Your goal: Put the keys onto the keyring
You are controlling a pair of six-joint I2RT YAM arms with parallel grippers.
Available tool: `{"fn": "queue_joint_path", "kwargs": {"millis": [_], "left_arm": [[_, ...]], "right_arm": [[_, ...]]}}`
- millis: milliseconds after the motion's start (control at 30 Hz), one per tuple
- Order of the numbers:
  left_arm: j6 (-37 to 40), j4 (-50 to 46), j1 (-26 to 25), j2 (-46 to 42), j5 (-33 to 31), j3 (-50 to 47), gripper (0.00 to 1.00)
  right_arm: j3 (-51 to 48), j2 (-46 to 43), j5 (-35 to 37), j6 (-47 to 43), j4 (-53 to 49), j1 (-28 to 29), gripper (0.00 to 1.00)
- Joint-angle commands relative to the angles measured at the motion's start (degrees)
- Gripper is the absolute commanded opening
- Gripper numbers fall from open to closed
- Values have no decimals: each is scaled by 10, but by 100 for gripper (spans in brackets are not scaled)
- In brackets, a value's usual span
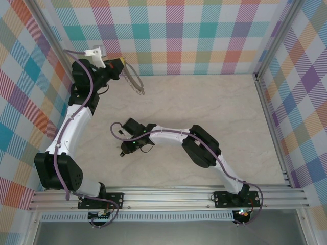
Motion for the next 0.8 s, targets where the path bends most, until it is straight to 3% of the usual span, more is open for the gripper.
{"fn": "queue_joint_path", "kwargs": {"millis": [0, 400, 767], "left_arm": [[-12, 43, 13, -4, 13, -3, 0], [-22, 60, 21, -9, 24, -20, 0], [-28, 65, 22, -11, 33, -25, 0]], "right_arm": [[20, 12, -11, -6, -20, 3, 33], [29, 19, -3, -4, -28, 2, 23], [30, 13, 2, -1, -30, -1, 0]]}}
